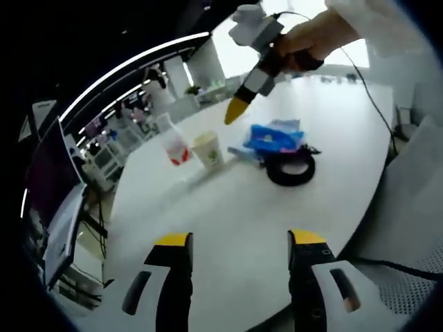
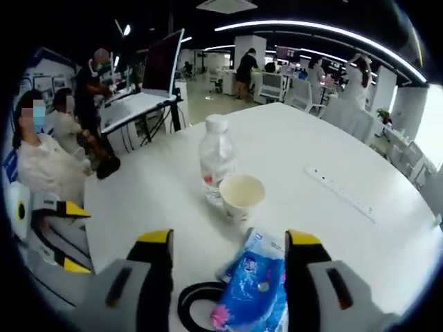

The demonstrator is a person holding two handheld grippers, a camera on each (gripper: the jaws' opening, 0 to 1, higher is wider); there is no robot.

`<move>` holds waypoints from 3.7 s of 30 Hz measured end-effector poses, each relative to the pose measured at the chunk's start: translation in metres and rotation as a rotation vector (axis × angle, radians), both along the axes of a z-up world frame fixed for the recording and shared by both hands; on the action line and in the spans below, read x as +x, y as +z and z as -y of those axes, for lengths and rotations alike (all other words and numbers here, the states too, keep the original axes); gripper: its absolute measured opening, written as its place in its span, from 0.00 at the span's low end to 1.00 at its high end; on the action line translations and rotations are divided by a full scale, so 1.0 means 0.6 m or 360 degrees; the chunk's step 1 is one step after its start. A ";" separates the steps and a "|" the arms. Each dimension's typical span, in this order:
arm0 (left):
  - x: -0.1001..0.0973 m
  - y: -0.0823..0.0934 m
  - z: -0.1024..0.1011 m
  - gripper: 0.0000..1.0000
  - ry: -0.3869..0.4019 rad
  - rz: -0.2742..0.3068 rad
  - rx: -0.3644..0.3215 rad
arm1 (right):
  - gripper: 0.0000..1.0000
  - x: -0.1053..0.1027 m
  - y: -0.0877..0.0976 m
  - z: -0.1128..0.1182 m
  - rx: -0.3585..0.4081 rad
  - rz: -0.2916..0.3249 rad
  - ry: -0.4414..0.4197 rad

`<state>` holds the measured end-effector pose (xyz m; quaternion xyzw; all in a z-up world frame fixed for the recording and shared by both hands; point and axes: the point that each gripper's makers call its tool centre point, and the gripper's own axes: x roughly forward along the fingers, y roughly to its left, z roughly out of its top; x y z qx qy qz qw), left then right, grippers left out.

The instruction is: Arrange the tabletop items into an orderly group along one side of the table until the central work area is clear of visible clutter.

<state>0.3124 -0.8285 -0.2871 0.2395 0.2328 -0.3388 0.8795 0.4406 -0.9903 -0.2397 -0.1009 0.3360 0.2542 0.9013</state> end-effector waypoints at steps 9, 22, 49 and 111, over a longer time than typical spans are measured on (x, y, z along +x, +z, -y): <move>-0.003 0.007 0.001 0.51 -0.0003 -0.0002 -0.0046 | 0.61 -0.050 0.016 0.049 0.0072 0.0011 -0.0183; -0.010 0.002 0.007 0.53 -0.0032 -0.0030 -0.0027 | 0.61 -0.088 0.017 0.065 0.0161 0.0022 -0.0221; 0.018 -0.010 -0.006 0.76 0.0388 -0.0405 -0.0362 | 0.58 -0.169 -0.052 0.223 0.0362 -0.0109 -0.0186; 0.034 -0.023 0.316 0.59 0.1132 -0.0703 -0.1053 | 0.49 0.033 -0.108 0.230 0.0387 -0.0097 0.0595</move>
